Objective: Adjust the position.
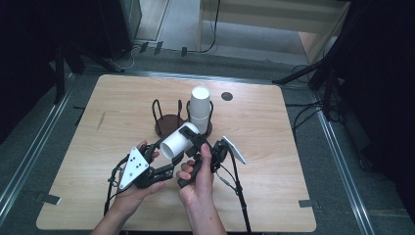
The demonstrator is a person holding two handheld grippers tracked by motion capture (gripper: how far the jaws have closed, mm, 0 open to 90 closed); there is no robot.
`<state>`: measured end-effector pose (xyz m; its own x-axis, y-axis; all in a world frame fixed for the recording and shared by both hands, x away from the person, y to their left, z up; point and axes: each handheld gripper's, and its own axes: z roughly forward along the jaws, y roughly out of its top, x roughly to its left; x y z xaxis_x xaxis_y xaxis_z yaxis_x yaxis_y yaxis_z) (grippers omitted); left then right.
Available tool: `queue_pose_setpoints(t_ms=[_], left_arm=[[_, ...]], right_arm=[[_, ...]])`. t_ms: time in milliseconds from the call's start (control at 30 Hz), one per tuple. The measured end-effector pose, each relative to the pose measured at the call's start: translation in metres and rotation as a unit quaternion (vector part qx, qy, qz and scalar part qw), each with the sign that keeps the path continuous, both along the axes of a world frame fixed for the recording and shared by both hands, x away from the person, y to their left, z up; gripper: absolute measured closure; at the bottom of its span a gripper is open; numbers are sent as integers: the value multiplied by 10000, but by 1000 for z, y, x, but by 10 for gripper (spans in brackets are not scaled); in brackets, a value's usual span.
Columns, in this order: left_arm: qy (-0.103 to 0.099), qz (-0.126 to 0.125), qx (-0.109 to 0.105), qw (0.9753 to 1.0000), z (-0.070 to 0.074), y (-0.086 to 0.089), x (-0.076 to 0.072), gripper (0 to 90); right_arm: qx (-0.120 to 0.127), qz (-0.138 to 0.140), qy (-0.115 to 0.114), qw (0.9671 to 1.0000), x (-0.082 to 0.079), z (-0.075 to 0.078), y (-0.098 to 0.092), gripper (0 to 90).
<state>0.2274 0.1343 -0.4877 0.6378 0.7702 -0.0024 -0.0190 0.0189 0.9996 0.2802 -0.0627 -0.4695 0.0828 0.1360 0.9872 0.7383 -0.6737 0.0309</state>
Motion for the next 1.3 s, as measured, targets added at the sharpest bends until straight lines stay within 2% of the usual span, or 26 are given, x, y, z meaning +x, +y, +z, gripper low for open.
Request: queue_pose_setpoints(t_ms=[67, 267, 400, 533, 600, 667, 800, 900, 1000, 1133, 1233, 1300], left_arm=[[56, -28, -35, 10000, -1, 0, 0, 352], [407, -138, -3, 9991, 1, 1, 3, 322], [450, -169, 57, 9988, 3, 2, 3, 300], [501, -132, 137, 9986, 5, 1, 2, 205], [554, -84, 149, 9983, 5, 2, 2, 151], [594, -78, 157, 9981, 5, 3, 2, 143], [712, -73, 118, 9974, 7, 5, 2, 138], [772, -50, 110, 9969, 9, 7, 3, 137], [936, -106, 111, 9955, 9, 8, 4, 137], [1000, -139, 198, 9947, 10, 8, 4, 137], [1036, -197, 222, 9942, 10, 7, 3, 137], [1044, -228, 240, 9940, 10, 7, 3, 137]], right_arm=[[16, 10, -26, 10000, 0, 0, 0, 160], [-117, -34, -106, 9999, -2, 1, 0, 237], [-132, -86, -220, 9996, -3, 3, -1, 262], [-243, -133, -368, 9989, -4, 6, -2, 275], [-371, -174, -476, 9980, -4, 8, -3, 279], [-479, -231, -568, 9970, -5, 10, -4, 283], [-785, -324, -777, 9934, -7, 14, -4, 286], [-1043, -412, -942, 9892, -8, 17, -6, 289], [-1238, -456, -1062, 9856, -9, 21, -8, 291], [-1568, -557, -1284, 9777, -11, 26, -8, 292], [-1739, -610, -1376, 9732, -12, 29, -8, 293], [-1898, -668, -1496, 9681, -13, 30, -8, 293]])
